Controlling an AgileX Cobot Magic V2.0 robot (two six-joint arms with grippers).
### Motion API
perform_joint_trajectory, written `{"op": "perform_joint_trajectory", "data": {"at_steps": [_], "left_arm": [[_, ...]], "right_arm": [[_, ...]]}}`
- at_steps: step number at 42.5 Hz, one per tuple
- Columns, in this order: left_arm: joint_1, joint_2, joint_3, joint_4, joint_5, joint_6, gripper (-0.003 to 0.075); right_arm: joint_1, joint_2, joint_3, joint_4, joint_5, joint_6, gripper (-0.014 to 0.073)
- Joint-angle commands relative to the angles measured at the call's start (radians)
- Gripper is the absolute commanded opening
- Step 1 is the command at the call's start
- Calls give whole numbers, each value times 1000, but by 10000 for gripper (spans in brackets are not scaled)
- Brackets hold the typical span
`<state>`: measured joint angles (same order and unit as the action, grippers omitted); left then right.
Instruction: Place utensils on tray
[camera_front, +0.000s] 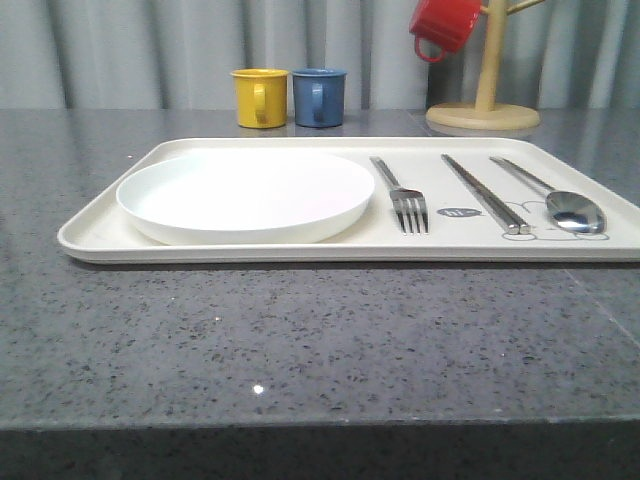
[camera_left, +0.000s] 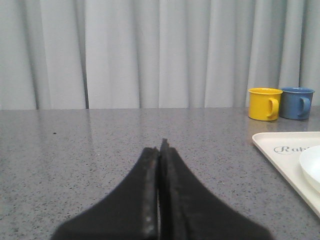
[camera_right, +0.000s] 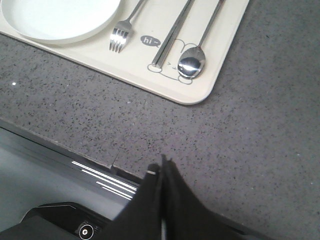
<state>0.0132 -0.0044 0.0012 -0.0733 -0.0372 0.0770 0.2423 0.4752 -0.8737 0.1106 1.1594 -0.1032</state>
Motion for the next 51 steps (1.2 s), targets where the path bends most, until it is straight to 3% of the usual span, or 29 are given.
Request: {"op": "perform_joint_trajectory", "data": {"at_steps": [1,11,24,37,45,51], "left_arm": [[2,-21,14,-7,-84,-3,-20],[2,-21,14,-7,-84,-3,-20],[2,-21,14,-7,-84,-3,-20],[2,-21,14,-7,-84,-3,-20],[2,-21,14,-7,-84,-3,-20],[2,-21,14,-7,-84,-3,-20]], "right_arm": [[-1,7,-22,-2,-57,1,-118],[-12,-19,6,-18,-100,0,-118],[-166,-267,414,-28,-599,0,-118],[-224,-471,738,-4,-898,0,-118],[-243,-501,855,86,-1071,0,-118],[-244,-501,899,66,-1146,-3,-118]]}}
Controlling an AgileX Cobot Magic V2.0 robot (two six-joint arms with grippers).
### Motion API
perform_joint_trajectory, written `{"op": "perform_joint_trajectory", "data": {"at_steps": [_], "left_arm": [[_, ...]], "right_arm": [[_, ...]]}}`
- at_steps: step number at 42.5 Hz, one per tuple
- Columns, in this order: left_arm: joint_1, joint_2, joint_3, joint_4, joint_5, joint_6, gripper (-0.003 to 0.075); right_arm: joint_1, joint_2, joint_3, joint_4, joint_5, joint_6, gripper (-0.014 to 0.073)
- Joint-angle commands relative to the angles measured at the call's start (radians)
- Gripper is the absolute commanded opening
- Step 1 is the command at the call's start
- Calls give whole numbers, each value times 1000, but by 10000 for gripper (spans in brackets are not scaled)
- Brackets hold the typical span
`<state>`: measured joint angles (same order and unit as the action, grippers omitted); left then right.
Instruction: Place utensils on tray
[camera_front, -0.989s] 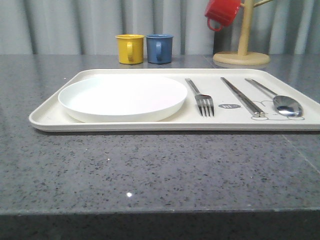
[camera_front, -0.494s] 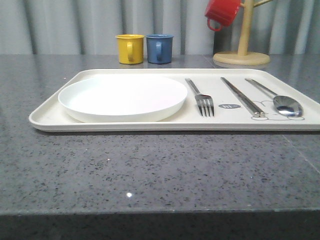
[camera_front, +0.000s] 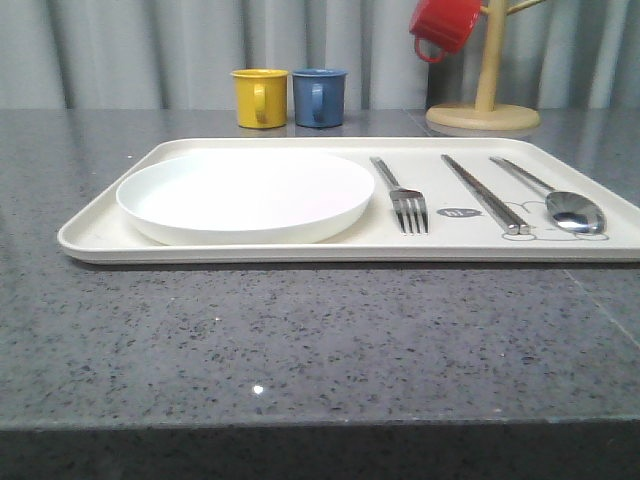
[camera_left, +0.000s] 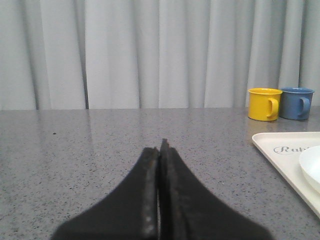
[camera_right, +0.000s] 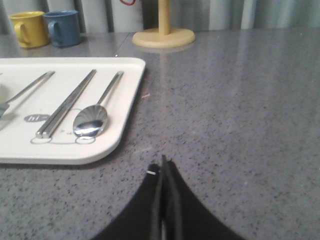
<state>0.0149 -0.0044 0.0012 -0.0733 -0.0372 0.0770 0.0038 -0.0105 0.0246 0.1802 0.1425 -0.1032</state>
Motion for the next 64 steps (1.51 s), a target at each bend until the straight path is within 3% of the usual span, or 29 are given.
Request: {"op": "perform_joint_trajectory", "data": {"at_steps": [1,5,30,43,64], "left_arm": [[0,-21,14,-7,-84,-3,-20],[0,-21,14,-7,-84,-3,-20],[0,-21,14,-7,-84,-3,-20],[0,-21,14,-7,-84,-3,-20],[0,-21,14,-7,-84,-3,-20]], "right_arm": [[-6,-15,1,-18,-135,-7,-118],[-5,-15,1,-67,-142,-7,-117],[-5,-15,1,-67,-186,-7,-117],[-5,-15,1,-160,-214,119,-117],[-5,-15,1,-160,-214,119,-117]]}}
